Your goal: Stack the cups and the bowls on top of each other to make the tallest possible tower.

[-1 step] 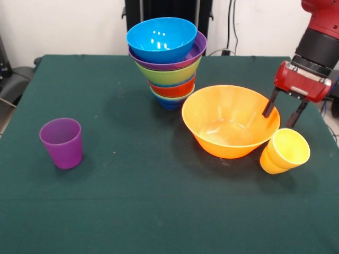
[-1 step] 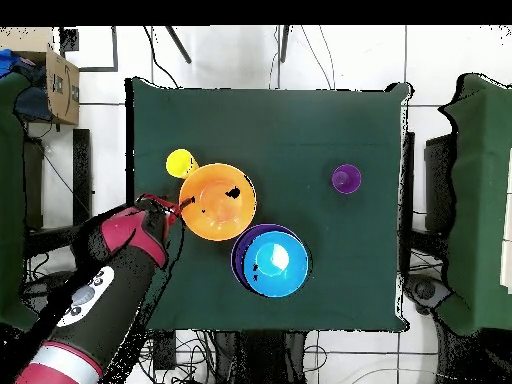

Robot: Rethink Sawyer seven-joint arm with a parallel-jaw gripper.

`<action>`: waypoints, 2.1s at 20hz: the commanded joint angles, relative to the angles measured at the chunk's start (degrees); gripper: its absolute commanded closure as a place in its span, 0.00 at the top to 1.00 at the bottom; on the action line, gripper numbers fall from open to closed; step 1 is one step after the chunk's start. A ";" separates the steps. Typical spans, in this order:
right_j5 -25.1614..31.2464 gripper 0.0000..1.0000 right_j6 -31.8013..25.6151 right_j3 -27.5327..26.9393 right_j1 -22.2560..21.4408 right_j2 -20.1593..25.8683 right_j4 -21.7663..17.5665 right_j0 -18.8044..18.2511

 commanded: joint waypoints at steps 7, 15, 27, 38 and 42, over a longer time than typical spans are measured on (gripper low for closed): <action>3.15 1.00 7.52 1.57 2.24 2.98 -0.31 -0.71; 3.50 0.00 7.33 1.97 2.35 2.56 -0.37 -0.69; 4.10 0.00 6.65 1.48 2.52 1.10 -0.70 -1.39; 6.01 0.00 1.94 1.23 -5.79 -1.50 -3.10 -3.02; 5.58 0.00 1.75 0.83 -5.81 -1.51 -3.53 -3.31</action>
